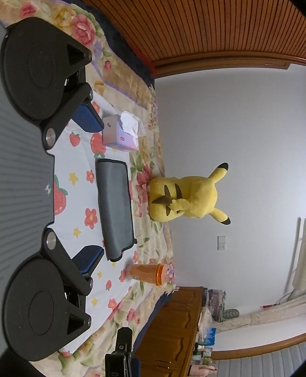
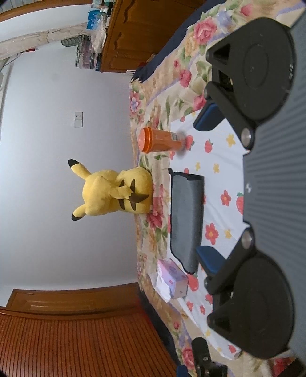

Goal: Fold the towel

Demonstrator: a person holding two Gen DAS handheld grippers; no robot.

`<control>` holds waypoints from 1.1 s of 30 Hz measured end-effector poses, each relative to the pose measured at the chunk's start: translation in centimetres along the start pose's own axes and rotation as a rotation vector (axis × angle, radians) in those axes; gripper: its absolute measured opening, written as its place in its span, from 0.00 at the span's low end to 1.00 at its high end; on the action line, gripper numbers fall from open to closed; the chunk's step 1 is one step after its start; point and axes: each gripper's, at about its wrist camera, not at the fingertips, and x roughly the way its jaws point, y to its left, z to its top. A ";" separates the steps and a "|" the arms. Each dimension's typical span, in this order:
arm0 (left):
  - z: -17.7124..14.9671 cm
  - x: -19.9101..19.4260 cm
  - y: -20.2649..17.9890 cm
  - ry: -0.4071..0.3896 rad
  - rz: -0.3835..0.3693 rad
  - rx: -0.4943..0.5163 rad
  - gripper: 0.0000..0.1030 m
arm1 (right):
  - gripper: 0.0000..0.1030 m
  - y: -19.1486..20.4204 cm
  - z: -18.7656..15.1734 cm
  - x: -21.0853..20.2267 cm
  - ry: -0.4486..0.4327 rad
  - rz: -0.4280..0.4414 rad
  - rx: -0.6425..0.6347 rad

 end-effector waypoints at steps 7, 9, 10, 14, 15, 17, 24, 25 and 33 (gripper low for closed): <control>0.2 -0.1 -0.1 -0.018 0.002 0.004 1.00 | 1.00 0.2 0.0 -0.5 -0.036 -0.007 -0.015; 0.2 -0.1 -0.1 -0.021 0.003 0.005 1.00 | 1.00 0.2 0.0 -0.6 -0.042 -0.008 -0.019; 0.2 -0.1 -0.1 -0.020 0.002 0.005 1.00 | 1.00 0.2 0.0 -0.6 -0.045 -0.008 -0.019; 0.2 -0.1 -0.1 -0.020 0.002 0.005 1.00 | 1.00 0.2 0.0 -0.6 -0.048 -0.011 -0.017; 0.2 -0.1 -0.1 -0.021 0.002 0.004 1.00 | 1.00 0.2 0.0 -0.6 -0.048 -0.011 -0.017; 0.2 -0.1 -0.1 -0.020 0.003 0.005 1.00 | 1.00 0.2 0.0 -0.6 -0.048 -0.011 -0.018; 0.1 -0.1 -0.1 -0.020 0.002 0.004 1.00 | 1.00 0.2 0.0 -0.6 -0.048 -0.010 -0.018; 0.1 -0.1 -0.1 -0.021 0.002 0.004 1.00 | 1.00 0.2 0.0 -0.6 -0.048 -0.011 -0.018; 0.1 -0.1 -0.1 -0.020 0.002 0.005 1.00 | 1.00 0.2 0.0 -0.6 -0.047 -0.011 -0.018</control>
